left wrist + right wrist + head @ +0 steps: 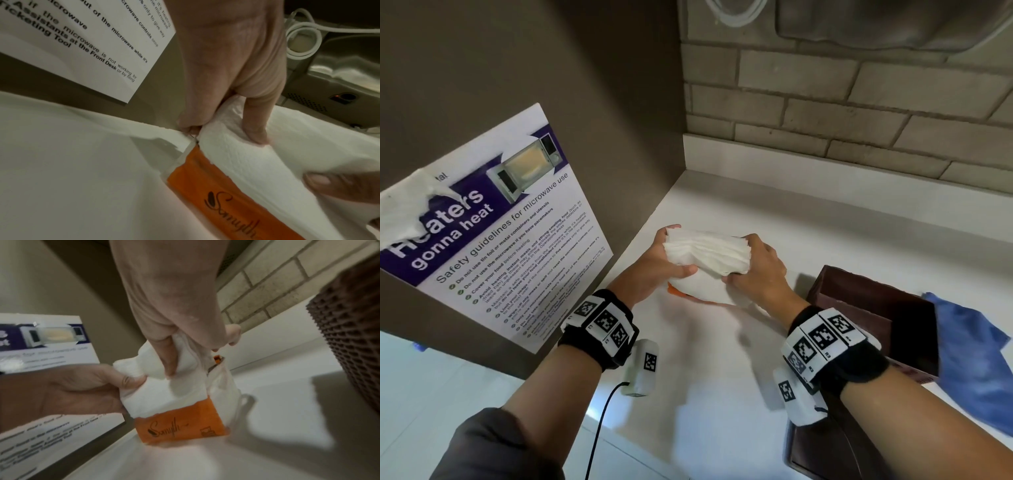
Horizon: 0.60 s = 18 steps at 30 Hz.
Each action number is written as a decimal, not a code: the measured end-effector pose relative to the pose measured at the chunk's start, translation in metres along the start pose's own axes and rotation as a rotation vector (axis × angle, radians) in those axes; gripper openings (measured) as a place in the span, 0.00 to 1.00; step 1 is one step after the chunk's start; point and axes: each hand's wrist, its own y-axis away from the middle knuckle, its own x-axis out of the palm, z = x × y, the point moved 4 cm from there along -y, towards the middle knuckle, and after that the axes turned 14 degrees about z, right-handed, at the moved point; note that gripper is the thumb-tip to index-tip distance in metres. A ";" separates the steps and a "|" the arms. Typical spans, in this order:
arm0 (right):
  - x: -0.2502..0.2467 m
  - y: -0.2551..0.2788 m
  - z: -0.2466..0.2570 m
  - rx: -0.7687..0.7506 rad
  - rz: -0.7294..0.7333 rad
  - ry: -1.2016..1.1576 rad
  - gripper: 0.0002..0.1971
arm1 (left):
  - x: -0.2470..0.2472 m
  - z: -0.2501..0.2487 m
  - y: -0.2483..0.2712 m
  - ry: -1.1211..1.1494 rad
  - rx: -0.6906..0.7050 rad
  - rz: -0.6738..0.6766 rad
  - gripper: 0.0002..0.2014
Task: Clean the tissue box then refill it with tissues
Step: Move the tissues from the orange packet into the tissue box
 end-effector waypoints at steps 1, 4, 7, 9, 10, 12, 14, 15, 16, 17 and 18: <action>-0.001 0.002 0.002 -0.055 -0.011 -0.035 0.28 | -0.001 0.000 0.000 0.015 0.002 -0.004 0.45; -0.008 0.011 0.009 -0.182 0.041 -0.365 0.18 | -0.003 -0.006 0.004 0.038 0.030 -0.020 0.41; -0.020 0.015 0.015 -0.227 0.069 -0.519 0.19 | -0.003 -0.017 0.009 0.016 0.062 -0.003 0.28; -0.025 0.015 0.020 -0.259 0.108 -0.613 0.22 | -0.003 -0.023 0.011 0.043 0.087 0.007 0.28; -0.027 0.015 0.022 -0.269 0.134 -0.668 0.25 | -0.002 -0.027 0.012 0.062 0.098 0.005 0.30; -0.030 0.014 0.026 -0.295 0.187 -0.723 0.32 | 0.003 -0.035 0.014 0.104 0.119 -0.003 0.33; -0.034 0.016 0.029 -0.315 0.230 -0.767 0.32 | 0.007 -0.042 0.017 0.170 0.125 -0.036 0.36; -0.037 0.017 0.029 -0.299 0.248 -0.805 0.32 | 0.010 -0.045 0.018 0.195 0.129 -0.051 0.37; -0.040 0.019 0.028 -0.286 0.266 -0.853 0.31 | 0.011 -0.048 0.020 0.215 0.131 -0.066 0.37; -0.043 0.021 0.027 -0.281 0.293 -0.893 0.29 | 0.013 -0.050 0.021 0.228 0.131 -0.075 0.34; -0.045 0.023 0.027 -0.272 0.314 -0.924 0.27 | 0.015 -0.054 0.023 0.237 0.125 -0.082 0.31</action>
